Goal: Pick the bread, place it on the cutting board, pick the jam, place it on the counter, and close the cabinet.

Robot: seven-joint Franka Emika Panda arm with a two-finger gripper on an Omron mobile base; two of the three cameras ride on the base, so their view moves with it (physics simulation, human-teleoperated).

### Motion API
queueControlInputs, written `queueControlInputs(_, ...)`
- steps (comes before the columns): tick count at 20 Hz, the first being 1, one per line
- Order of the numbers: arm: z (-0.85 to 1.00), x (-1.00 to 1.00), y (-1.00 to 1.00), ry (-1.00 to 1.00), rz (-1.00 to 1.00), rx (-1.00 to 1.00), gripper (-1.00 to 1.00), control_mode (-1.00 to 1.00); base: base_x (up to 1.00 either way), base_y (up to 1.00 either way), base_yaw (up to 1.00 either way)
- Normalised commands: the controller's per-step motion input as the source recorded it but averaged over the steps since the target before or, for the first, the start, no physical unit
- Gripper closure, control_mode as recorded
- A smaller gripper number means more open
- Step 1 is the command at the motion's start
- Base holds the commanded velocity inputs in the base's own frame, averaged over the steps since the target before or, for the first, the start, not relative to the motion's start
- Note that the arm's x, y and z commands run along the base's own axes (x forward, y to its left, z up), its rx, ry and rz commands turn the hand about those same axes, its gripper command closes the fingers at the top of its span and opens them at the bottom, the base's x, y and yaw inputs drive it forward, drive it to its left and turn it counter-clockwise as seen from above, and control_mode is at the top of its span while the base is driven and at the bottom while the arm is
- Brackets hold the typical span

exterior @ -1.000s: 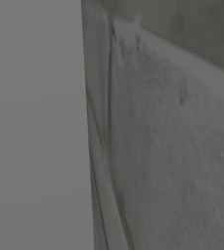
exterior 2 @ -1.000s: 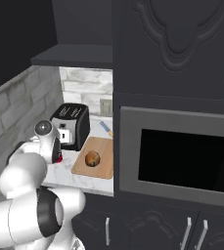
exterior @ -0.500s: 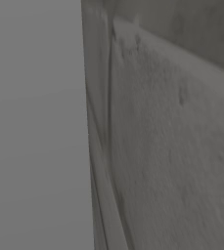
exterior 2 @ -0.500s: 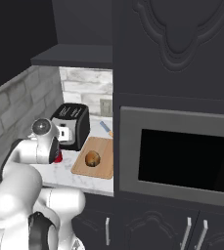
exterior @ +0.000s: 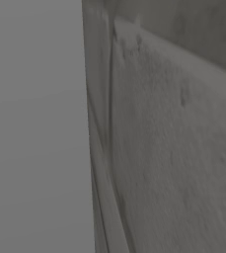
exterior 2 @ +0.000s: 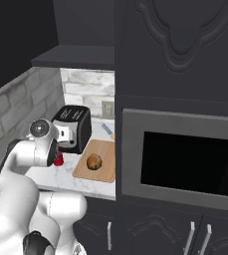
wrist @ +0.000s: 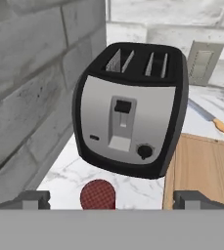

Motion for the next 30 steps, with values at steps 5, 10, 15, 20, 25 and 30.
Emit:
queueControlInputs(5, 0.24, -0.14, 0.0, -0.08, 0.0, 0.01, -1.0, -1.0, 0.0, 0.0, 0.0)
queueControlInputs(10, 0.22, -0.11, 0.0, -0.06, 0.0, 0.0, -1.0, -1.0, 0.0, 0.0, 0.0)
queueControlInputs(15, 0.2, -0.07, 0.0, -0.05, 0.0, 0.0, -1.0, -1.0, 0.0, 0.0, 0.0)
queueControlInputs(20, 0.15, -0.05, 0.0, -0.05, 0.0, 0.0, -1.0, -1.0, 0.0, 0.0, 0.0)
queueControlInputs(25, 0.21, -0.05, 0.0, -0.06, 0.0, 0.0, -1.0, -1.0, 0.0, 0.0, 0.0)
queueControlInputs(30, 0.24, -0.08, 0.0, -0.06, 0.0, 0.0, -1.0, -1.0, 0.0, 0.0, 0.0)
